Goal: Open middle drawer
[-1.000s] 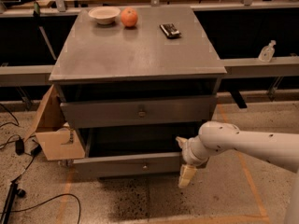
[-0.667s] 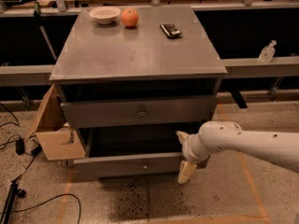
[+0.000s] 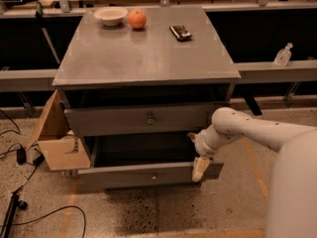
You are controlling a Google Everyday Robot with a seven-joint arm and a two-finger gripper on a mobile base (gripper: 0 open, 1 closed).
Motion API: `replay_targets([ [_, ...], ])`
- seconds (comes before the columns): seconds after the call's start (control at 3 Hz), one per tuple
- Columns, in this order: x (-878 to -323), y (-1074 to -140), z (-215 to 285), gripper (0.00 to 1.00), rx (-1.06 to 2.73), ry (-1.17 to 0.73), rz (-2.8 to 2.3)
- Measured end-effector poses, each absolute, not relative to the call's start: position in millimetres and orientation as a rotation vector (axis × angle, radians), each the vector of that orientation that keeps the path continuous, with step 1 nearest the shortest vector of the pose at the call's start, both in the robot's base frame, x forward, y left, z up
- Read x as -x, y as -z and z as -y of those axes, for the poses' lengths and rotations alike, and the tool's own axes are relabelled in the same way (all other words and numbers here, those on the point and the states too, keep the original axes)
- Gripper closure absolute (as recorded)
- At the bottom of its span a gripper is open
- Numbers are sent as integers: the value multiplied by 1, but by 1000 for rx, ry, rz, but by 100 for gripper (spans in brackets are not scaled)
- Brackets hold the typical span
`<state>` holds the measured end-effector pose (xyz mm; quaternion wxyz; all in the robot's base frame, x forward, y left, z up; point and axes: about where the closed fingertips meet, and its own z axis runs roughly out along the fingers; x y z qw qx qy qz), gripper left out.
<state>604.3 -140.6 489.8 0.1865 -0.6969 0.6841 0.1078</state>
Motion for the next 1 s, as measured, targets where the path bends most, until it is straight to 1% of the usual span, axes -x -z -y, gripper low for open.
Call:
replay_targets([
  [0.33,-616,-469,141,0,2023,-449,-1948],
  [0.67,-608,-455,141,0,2062,-560,-1985],
  [1.0,-591,-447,143,0,2069,-623,-2026],
])
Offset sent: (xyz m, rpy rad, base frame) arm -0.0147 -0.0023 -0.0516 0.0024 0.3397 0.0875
